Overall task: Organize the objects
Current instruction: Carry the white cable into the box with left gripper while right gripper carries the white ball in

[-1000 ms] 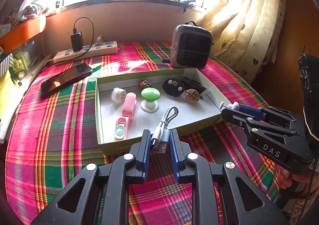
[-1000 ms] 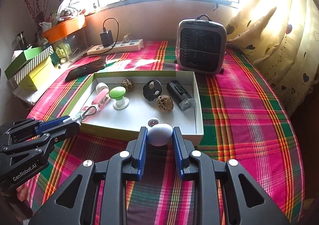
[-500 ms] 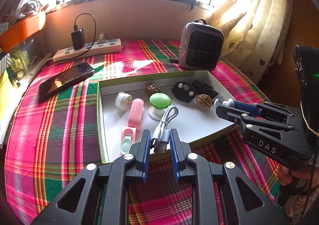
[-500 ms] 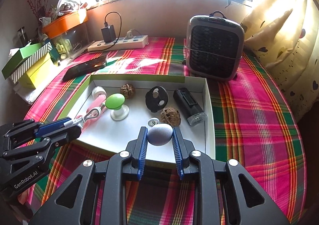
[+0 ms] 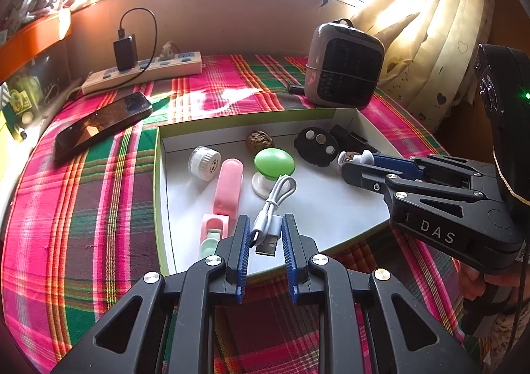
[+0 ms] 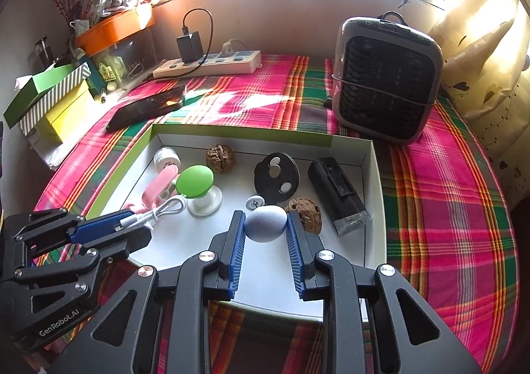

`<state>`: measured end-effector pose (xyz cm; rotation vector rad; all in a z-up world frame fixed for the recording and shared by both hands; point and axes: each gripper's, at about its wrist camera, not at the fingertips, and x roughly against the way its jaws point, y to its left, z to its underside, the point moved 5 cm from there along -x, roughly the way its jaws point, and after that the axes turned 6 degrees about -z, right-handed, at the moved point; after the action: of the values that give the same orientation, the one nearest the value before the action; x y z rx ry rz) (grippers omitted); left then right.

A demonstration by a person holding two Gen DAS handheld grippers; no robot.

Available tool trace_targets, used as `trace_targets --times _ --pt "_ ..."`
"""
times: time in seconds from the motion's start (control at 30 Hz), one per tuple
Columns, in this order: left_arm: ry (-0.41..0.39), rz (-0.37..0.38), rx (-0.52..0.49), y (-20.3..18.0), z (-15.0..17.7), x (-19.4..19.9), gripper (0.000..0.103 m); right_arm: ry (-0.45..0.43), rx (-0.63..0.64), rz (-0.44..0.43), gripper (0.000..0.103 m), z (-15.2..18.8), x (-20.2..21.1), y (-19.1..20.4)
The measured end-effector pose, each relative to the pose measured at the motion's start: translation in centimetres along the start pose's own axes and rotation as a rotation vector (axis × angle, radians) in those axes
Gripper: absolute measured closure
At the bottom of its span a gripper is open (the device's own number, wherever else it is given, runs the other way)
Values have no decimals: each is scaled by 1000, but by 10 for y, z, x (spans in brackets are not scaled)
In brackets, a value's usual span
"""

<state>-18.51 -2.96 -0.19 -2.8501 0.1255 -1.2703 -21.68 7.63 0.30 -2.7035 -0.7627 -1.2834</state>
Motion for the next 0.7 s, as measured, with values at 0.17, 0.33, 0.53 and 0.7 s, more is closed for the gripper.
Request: trace_targets --times 0.17,0.33,0.53,0.7 --pt "9 -2 -6 0 -1 -5 86 17 1 -30 77 -2 -9 1" --pt "16 -7 -6 1 -1 -9 86 32 14 -27 77 -2 -17 2" --pt "16 -8 -9 1 -1 -10 86 43 26 -20 77 -2 -23 3" --pt "17 -6 -20 1 -1 -10 86 53 39 -17 77 -1 -25 5"
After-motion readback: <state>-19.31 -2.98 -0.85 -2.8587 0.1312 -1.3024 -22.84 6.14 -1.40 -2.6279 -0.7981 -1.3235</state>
